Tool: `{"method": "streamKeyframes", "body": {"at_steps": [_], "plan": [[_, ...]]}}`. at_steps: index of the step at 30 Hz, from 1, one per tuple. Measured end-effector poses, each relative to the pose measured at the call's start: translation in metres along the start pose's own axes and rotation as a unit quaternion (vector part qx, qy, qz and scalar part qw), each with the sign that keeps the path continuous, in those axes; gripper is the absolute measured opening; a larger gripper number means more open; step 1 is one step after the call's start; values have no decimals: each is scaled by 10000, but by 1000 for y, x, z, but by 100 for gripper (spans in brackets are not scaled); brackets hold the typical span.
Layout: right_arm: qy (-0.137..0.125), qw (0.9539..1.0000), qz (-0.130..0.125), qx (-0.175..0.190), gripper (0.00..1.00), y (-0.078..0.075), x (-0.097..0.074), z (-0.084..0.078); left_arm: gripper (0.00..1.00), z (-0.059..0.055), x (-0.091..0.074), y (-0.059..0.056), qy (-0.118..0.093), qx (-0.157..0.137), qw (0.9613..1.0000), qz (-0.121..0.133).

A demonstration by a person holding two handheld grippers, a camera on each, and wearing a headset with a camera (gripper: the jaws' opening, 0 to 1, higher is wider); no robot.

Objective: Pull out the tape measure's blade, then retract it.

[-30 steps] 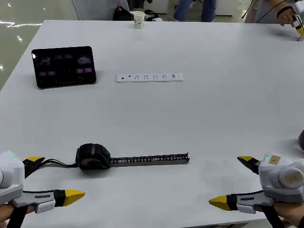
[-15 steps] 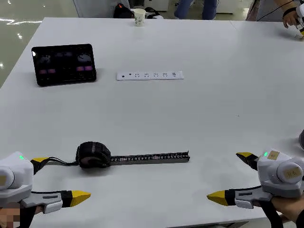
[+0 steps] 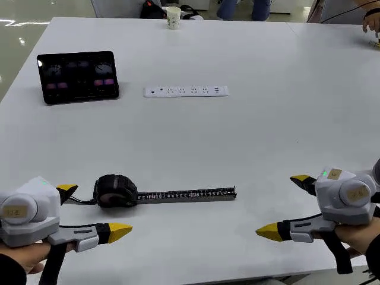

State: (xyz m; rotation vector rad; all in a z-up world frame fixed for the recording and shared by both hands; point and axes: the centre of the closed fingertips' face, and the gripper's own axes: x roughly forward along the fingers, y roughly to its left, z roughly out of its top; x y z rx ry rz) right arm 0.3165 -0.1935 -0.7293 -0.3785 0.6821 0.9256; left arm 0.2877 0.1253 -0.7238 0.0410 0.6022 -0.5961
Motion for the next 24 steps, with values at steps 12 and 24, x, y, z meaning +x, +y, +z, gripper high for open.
{"method": "streamKeyframes", "body": {"at_steps": [12,24], "plan": [[206,9978,327,-531,99,0,11,19,99,2,4,19,126,-73,9972,739],[426,9948,514,-765,99,-2,23,24,99,14,16,-3,18,-446,9981,413]]}}
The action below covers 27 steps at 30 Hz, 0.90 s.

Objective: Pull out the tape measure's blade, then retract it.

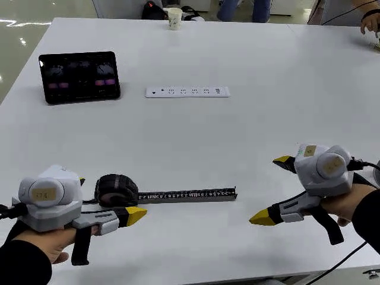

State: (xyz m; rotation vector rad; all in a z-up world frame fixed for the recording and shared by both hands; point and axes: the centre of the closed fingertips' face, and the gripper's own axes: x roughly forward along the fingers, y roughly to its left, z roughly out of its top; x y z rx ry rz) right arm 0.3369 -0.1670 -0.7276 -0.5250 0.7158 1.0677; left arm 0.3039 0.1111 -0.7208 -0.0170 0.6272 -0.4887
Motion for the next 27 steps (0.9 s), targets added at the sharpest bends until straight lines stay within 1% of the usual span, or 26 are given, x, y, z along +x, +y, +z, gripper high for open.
{"method": "streamKeyframes", "body": {"at_steps": [1,3,4,6,7,8,9,11,12,14,16,18,19,21,24,26,27], "plan": [[20,10000,6,-11,99,-1,1,-1,99,-1,1,-2,8,-34,10000,-37],[91,9999,31,-40,99,-3,4,-1,99,-2,5,-4,-16,8,10000,-5],[107,9999,42,-57,99,-4,5,-2,99,-2,6,-3,-24,15,10000,34],[146,9998,85,-101,99,-4,8,-1,99,0,8,0,-102,-104,9998,141],[178,9997,104,-139,99,-4,10,-1,99,0,9,3,-134,-174,9995,243],[210,9995,126,-177,99,-4,12,-2,99,0,11,5,-129,-187,9993,290],[230,9994,137,-214,99,-5,15,-1,99,1,12,7,-144,-176,9990,376],[241,9992,170,-285,99,-4,18,0,99,3,14,10,-183,-129,9987,458],[205,9987,217,-413,99,-5,21,1,99,4,15,11,-212,-120,9985,500],[179,9981,220,-552,99,-6,25,3,99,7,18,13,-298,-91,9982,514],[269,9968,311,-689,99,-6,30,2,99,9,20,11,-333,-65,9982,504],[350,9954,364,-820,99,-7,34,2,99,10,23,14,-322,-21,9978,572],[355,9945,390,-908,99,-7,36,3,99,11,23,12,-326,19,9976,617],[375,9935,430,-982,99,-8,38,5,99,13,25,16,-386,57,9962,783],[389,9916,545,-1104,99,-8,40,9,99,12,30,17,-428,128,9949,904],[406,9908,615,-1132,99,-10,41,11,99,11,33,18,-427,69,9944,969],[358,9907,712,-1102,99,-8,42,13,99,10,34,19,-425,35,9940,1011]]}}
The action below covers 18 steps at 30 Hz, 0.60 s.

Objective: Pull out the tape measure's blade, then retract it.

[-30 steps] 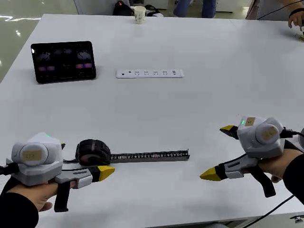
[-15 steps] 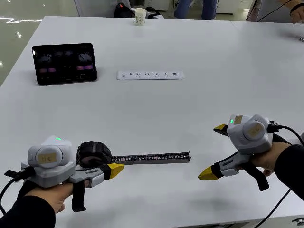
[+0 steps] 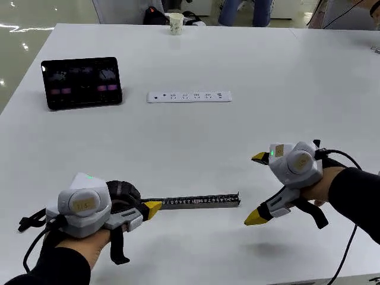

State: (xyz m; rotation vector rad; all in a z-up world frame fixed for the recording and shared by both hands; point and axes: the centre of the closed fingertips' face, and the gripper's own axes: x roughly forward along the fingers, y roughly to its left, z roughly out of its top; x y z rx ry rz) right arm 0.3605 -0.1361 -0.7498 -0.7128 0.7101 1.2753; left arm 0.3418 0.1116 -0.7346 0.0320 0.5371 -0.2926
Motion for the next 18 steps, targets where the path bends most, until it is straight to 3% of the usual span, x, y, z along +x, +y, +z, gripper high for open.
{"method": "streamKeyframes", "body": {"at_steps": [4,8,18], "plan": [[-8,10000,97,-1,99,-1,3,2,99,-5,5,1,47,-38,10000,74],[139,9996,251,-56,99,0,12,-1,99,-7,10,4,-12,-61,9999,85],[448,9975,533,-130,99,3,31,-10,99,-12,17,17,-81,-115,9991,391]]}}
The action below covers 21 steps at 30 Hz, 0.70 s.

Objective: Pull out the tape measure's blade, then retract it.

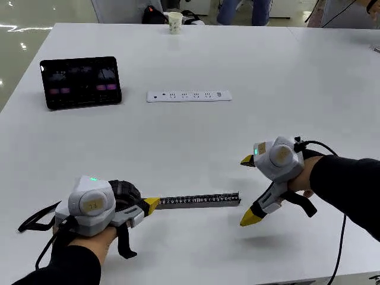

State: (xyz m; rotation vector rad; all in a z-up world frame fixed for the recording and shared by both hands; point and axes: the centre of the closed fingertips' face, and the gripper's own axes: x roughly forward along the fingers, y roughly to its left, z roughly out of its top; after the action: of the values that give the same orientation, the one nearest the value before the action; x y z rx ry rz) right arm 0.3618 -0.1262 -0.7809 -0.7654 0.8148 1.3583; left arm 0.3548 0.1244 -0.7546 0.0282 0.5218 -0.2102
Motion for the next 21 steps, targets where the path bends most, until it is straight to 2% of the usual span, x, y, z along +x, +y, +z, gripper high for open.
{"method": "streamKeyframes", "body": {"at_steps": [3,5,9,16,18,20,21], "plan": [[64,10000,36,32,99,-2,5,-2,99,-1,3,3,25,-220,9997,80],[111,9999,39,71,98,-5,7,-4,99,1,4,2,-55,-350,9993,78],[136,9998,84,120,89,-6,9,-4,99,1,2,0,-100,-328,9994,69],[243,9996,172,22,72,-5,13,-8,99,3,3,0,-161,-471,9987,84],[269,9994,199,-62,66,-3,14,-9,99,8,3,1,-308,-607,9977,79],[324,9991,228,-120,60,-2,15,-12,99,12,0,3,-452,-593,9972,93],[338,9990,234,-145,56,-2,15,-12,99,11,1,2,-431,-579,9974,86]]}}
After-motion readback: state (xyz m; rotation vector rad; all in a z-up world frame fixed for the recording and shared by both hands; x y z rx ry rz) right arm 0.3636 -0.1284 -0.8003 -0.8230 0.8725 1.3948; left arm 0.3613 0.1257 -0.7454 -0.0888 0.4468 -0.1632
